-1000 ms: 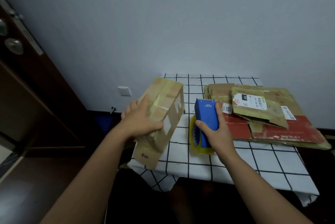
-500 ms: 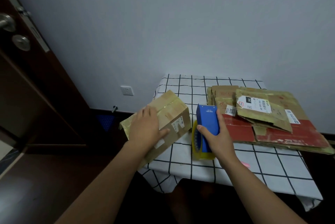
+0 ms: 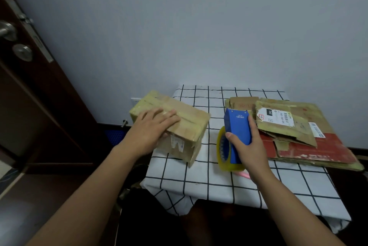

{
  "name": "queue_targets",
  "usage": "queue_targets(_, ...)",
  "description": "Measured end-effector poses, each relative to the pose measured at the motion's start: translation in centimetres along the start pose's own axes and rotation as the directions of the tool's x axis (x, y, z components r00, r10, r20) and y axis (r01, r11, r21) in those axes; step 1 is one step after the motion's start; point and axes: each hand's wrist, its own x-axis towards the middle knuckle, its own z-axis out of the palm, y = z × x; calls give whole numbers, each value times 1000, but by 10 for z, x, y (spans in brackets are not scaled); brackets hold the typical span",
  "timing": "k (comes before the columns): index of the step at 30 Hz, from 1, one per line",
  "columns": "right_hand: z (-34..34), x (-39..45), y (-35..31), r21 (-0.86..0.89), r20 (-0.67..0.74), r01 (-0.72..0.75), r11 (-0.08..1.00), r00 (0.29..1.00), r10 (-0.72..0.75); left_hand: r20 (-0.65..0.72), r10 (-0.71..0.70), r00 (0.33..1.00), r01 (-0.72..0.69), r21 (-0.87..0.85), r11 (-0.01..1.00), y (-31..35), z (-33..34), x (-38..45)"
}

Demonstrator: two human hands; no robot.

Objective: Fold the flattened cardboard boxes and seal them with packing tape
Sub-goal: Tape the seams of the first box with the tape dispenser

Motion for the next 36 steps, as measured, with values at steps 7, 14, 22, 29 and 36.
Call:
queue_targets(7,3,-7,1,-20,13,-8,1000,1000,8,142,-197,970,215,-123,969,10,25,-2)
queue_targets(14,12,-9,5,-51,40,-7,999,999,9,90,-492,866,486,-380,787,48,42,8)
queue_targets(22,1,-5,0,-77,19,7,997,1000,-6,12,-250,968,233,-406,884,31,-5,-1)
queue_targets(29,-11,0,-8,-105,-58,5,994,998,-11,118,51,992,-3,-373,928,52,-4,-3)
queue_targets(36,-11,-5,-7,-116,-39,6,993,999,-10,148,-31,989,69,-261,963,53,42,3)
